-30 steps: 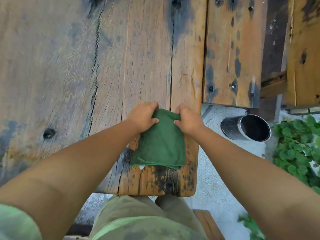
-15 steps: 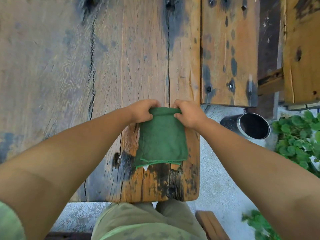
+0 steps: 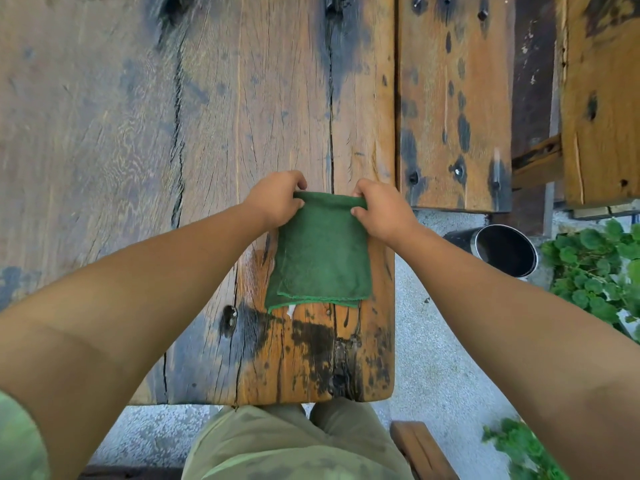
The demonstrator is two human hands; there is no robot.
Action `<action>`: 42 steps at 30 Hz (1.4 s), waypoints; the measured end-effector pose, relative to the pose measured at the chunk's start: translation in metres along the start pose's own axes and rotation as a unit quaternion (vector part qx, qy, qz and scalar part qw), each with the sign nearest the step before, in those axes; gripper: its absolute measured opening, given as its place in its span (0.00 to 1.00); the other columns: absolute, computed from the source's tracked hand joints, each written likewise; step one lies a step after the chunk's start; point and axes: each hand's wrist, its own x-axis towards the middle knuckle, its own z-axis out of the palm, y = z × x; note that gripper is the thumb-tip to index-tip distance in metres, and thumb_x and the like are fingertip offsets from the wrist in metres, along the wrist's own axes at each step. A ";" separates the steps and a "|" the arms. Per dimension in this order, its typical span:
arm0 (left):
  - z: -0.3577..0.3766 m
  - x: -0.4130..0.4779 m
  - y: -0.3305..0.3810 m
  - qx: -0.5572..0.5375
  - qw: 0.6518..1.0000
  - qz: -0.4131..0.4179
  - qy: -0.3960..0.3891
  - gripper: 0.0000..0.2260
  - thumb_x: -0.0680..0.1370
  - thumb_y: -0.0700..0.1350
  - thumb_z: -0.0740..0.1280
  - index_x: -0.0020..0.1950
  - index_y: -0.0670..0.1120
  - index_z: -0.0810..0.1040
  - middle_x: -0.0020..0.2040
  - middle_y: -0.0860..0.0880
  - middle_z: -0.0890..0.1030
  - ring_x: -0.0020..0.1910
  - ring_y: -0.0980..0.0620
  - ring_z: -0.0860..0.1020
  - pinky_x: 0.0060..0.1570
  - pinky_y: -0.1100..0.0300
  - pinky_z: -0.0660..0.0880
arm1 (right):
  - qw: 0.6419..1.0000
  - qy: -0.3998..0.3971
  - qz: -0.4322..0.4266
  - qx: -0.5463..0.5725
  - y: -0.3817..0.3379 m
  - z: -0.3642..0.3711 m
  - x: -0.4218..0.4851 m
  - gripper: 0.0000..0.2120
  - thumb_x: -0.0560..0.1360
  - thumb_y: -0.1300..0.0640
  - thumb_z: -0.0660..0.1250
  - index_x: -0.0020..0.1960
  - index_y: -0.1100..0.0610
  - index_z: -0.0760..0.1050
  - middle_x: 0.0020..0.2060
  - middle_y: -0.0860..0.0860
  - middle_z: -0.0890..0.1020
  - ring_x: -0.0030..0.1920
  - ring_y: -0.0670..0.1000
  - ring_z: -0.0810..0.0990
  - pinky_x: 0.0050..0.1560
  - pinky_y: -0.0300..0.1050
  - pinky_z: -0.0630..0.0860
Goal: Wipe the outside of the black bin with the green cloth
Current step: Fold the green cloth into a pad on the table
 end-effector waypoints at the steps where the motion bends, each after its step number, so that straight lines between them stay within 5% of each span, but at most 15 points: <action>1: 0.001 -0.003 0.000 0.011 1.000 0.015 0.006 0.10 0.78 0.40 0.67 0.59 0.44 0.79 0.55 0.45 0.81 0.53 0.43 0.79 0.54 0.50 0.78 | 1.000 0.010 -0.004 0.008 0.000 0.001 -0.003 0.06 0.75 0.60 0.69 0.49 0.57 0.73 0.48 0.55 0.80 0.49 0.57 0.78 0.48 0.53 0.76; 14: 0.042 -0.100 -0.014 0.097 0.981 0.162 0.053 0.06 0.76 0.37 0.66 0.50 0.44 0.73 0.49 0.47 0.75 0.47 0.47 0.73 0.44 0.54 0.73 | 0.998 0.031 -0.039 0.025 0.001 0.043 -0.093 0.10 0.73 0.62 0.69 0.51 0.53 0.71 0.49 0.48 0.69 0.41 0.51 0.72 0.38 0.45 0.65; 23: 0.091 -0.151 -0.030 0.165 0.967 0.189 0.042 0.08 0.73 0.34 0.68 0.51 0.42 0.77 0.45 0.44 0.76 0.42 0.44 0.74 0.39 0.50 0.73 | 0.998 0.045 -0.036 -0.007 0.009 0.081 -0.141 0.11 0.73 0.63 0.70 0.51 0.55 0.72 0.49 0.48 0.68 0.46 0.50 0.69 0.38 0.44 0.66; 30: 0.114 -0.168 -0.029 0.211 0.967 0.138 0.042 0.20 0.72 0.36 0.68 0.64 0.44 0.74 0.53 0.46 0.74 0.49 0.45 0.73 0.44 0.53 0.72 | 0.996 0.063 -0.053 -0.040 0.012 0.090 -0.156 0.14 0.76 0.52 0.71 0.58 0.58 0.80 0.51 0.53 0.74 0.53 0.54 0.74 0.53 0.50 0.76; 37: 0.121 -0.195 -0.030 0.237 0.966 0.101 0.005 0.31 0.72 0.39 0.68 0.76 0.44 0.66 0.69 0.43 0.70 0.67 0.41 0.70 0.61 0.46 0.71 | 0.999 0.037 0.031 -0.011 -0.004 0.108 -0.189 0.23 0.76 0.64 0.66 0.71 0.58 0.75 0.69 0.60 0.72 0.69 0.61 0.70 0.66 0.59 0.72; 39: 0.115 -0.189 -0.025 0.228 0.969 0.094 -0.007 0.26 0.75 0.41 0.65 0.74 0.45 0.67 0.66 0.45 0.70 0.64 0.44 0.70 0.58 0.49 0.72 | 0.998 0.031 0.045 0.002 -0.009 0.106 -0.187 0.23 0.77 0.63 0.65 0.72 0.58 0.74 0.70 0.59 0.71 0.71 0.60 0.68 0.69 0.57 0.70; 42: 0.096 -0.165 -0.013 0.176 0.980 0.090 -0.014 0.10 0.79 0.45 0.60 0.57 0.47 0.76 0.51 0.48 0.75 0.50 0.47 0.75 0.47 0.53 0.76 | 0.991 0.049 0.090 0.087 -0.013 0.094 -0.175 0.18 0.78 0.62 0.64 0.67 0.59 0.77 0.65 0.54 0.73 0.62 0.53 0.75 0.64 0.49 0.74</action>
